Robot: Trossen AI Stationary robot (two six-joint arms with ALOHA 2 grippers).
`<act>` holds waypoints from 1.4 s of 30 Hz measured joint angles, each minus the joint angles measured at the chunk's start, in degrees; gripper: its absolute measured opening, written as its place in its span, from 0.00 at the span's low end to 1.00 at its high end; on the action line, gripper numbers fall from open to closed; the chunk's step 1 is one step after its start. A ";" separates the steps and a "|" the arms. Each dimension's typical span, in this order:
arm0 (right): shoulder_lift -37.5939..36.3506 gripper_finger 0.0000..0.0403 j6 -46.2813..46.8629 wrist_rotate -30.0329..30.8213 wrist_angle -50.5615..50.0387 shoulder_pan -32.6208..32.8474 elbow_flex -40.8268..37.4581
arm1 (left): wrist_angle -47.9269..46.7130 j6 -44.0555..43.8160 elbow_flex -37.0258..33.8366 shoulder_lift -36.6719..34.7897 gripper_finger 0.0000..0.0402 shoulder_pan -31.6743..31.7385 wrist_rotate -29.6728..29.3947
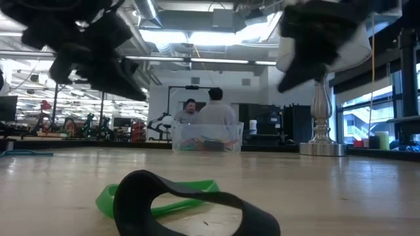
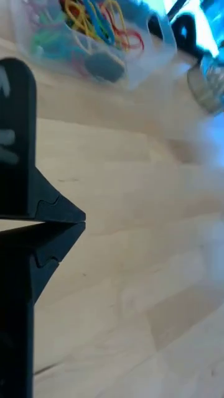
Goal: Pick and place rubber bands into bin
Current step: Put the green rubber band into the transparent bin
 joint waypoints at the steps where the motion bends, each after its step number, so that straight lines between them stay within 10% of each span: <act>1: -1.70 0.10 1.46 1.10 3.49 1.73 -3.59 | -2.19 0.05 2.19 1.67 0.00 -0.38 -0.03; 9: -6.03 0.01 5.58 4.56 23.86 9.13 -21.65 | -19.16 0.26 23.25 16.58 0.01 -3.96 -0.13; 26: -7.14 0.06 0.81 3.99 23.45 9.32 -22.32 | -46.72 0.48 61.58 46.95 0.15 -17.61 -1.21; 42: -7.39 0.06 0.70 3.99 23.76 9.30 -22.32 | -55.00 6.26 75.42 62.41 0.28 -17.73 13.35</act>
